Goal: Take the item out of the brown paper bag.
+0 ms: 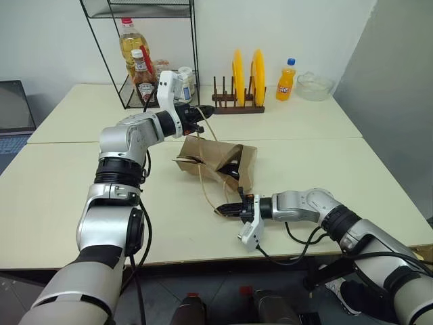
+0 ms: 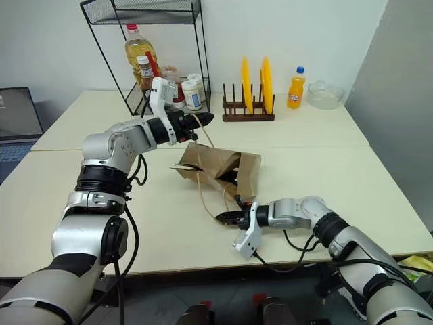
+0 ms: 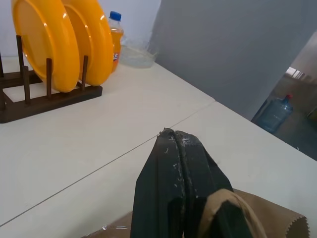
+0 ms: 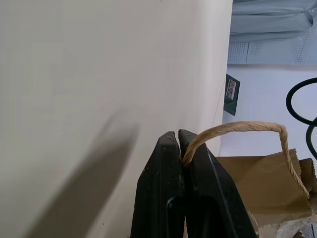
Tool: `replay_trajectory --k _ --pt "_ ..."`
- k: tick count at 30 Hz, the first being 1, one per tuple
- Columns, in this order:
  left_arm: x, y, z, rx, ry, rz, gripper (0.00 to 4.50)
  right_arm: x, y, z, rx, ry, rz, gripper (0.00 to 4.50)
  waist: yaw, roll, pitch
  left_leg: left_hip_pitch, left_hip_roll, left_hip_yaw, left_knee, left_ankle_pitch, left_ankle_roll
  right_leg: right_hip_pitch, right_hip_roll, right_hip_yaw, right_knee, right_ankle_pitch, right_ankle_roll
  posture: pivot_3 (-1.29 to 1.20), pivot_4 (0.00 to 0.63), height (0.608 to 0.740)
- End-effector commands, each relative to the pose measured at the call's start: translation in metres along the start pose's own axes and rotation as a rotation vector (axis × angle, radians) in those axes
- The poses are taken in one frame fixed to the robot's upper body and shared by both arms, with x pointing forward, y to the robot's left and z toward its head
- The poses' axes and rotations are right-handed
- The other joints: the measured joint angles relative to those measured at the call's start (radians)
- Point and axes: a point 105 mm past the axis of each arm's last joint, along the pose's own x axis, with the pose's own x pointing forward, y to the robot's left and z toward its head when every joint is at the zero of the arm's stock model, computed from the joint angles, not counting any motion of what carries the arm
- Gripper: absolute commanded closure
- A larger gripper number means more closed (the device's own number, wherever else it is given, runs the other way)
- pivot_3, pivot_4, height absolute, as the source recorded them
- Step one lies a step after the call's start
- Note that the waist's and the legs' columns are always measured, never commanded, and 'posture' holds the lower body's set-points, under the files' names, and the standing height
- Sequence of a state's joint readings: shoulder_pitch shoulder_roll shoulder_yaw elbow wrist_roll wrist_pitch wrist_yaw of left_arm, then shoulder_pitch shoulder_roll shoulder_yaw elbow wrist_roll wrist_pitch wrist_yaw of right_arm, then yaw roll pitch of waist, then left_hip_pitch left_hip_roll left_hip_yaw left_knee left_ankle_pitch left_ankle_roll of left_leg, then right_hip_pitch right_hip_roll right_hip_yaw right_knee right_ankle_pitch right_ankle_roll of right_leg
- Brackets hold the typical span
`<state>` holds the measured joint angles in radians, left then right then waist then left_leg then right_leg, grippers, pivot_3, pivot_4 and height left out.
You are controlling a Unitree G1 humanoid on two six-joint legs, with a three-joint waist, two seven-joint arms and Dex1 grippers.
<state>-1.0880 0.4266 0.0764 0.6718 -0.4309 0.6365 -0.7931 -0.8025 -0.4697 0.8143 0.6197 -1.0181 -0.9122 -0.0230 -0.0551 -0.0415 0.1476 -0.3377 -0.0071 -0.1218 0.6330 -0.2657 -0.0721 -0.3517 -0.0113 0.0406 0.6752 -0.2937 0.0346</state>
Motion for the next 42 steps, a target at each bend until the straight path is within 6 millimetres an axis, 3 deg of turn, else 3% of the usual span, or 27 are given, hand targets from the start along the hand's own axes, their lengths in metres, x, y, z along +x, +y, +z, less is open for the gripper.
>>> replay_trajectory --k 1,5,42 --pt "-0.004 -0.012 0.054 0.112 -0.157 -0.018 4.50 -0.043 0.136 0.019 0.064 0.032 0.547 4.48 0.001 -0.001 -0.001 0.001 0.000 0.000 -0.001 0.000 0.000 0.001 0.000 0.000 -0.001 0.000 0.000 0.00 0.150 0.740" --pt "-0.003 -0.014 0.057 0.118 -0.161 -0.022 4.50 -0.045 0.139 0.019 0.062 0.032 0.563 4.48 0.004 -0.001 -0.002 0.008 0.000 0.000 -0.005 0.000 0.000 0.003 -0.001 0.000 -0.004 -0.002 -0.003 0.00 0.150 0.740" --pt "0.005 -0.012 0.073 0.127 -0.208 -0.005 4.50 -0.068 0.163 0.029 0.071 -0.003 0.706 4.48 0.025 0.001 -0.002 0.007 -0.004 -0.013 -0.009 0.000 0.000 0.009 -0.007 -0.004 -0.018 -0.003 -0.004 0.00 0.150 0.740"
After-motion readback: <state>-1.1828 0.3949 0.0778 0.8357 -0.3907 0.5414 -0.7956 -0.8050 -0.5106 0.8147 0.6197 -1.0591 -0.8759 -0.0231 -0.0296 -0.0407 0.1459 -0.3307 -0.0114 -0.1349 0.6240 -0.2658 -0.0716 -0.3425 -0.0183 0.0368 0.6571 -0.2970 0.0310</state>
